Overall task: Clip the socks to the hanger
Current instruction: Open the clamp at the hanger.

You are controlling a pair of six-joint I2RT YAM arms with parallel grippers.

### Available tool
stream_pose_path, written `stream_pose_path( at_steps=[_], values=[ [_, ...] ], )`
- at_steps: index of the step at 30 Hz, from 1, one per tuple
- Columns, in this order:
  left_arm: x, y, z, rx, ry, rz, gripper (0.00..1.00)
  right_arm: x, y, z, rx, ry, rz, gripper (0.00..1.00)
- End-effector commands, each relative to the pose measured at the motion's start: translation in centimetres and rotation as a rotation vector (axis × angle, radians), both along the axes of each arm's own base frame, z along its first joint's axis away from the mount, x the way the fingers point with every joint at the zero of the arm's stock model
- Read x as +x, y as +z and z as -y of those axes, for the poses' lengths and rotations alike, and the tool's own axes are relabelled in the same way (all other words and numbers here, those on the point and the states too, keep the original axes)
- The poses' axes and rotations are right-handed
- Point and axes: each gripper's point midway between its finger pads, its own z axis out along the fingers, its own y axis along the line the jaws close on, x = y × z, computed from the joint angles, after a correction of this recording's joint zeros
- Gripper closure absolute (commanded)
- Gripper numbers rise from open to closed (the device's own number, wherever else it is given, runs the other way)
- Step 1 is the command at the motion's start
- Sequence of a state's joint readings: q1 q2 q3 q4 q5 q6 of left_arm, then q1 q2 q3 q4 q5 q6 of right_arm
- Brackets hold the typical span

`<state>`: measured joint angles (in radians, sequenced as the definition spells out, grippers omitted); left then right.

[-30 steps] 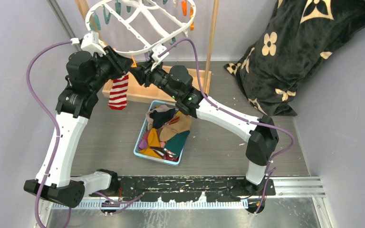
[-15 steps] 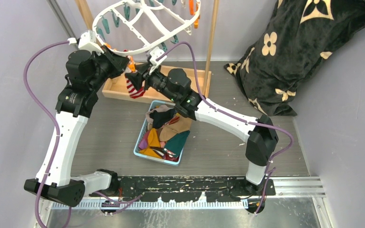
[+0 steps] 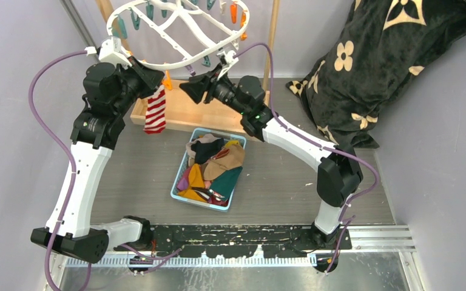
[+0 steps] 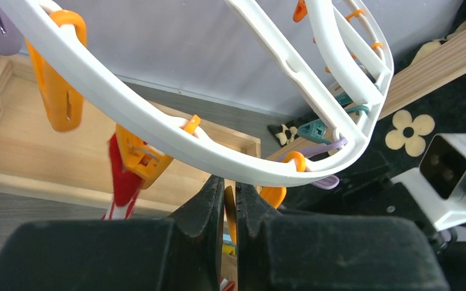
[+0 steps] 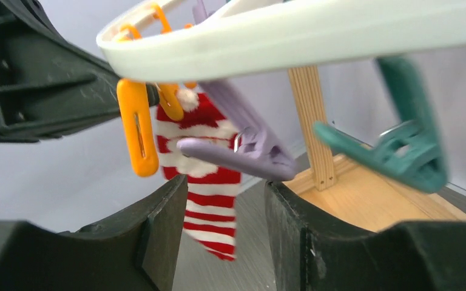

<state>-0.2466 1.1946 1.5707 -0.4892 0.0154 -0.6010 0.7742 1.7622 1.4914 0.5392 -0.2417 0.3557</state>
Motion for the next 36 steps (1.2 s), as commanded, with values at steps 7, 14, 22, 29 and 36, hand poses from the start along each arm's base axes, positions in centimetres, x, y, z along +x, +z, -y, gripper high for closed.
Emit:
stream_pose_path(
  at_steps=[7, 14, 22, 29, 36],
  values=[
    [-0.4, 3.6, -0.2, -0.014, 0.002, 0.104, 0.93, -5.4, 7.4, -0.5, 0.138, 0.308, 0.061, 0.47],
    [-0.5, 3.6, -0.2, -0.010, 0.002, 0.106, 0.93, -5.4, 6.9, -1.6, 0.143, 0.328, 0.045, 0.49],
    [-0.6, 3.7, -0.3, -0.009, 0.002, 0.110, 0.93, -4.9, 6.9, -2.9, 0.137, 0.311, 0.041, 0.54],
    [-0.6, 3.6, -0.3, -0.007, 0.001, 0.108, 0.93, -5.1, 7.3, -3.5, 0.130, 0.318, 0.045, 0.60],
    [-0.6, 3.7, -0.2, -0.013, -0.004, 0.107, 0.93, -5.1, 7.0, -4.2, 0.117, 0.321, 0.040, 0.61]
  ],
)
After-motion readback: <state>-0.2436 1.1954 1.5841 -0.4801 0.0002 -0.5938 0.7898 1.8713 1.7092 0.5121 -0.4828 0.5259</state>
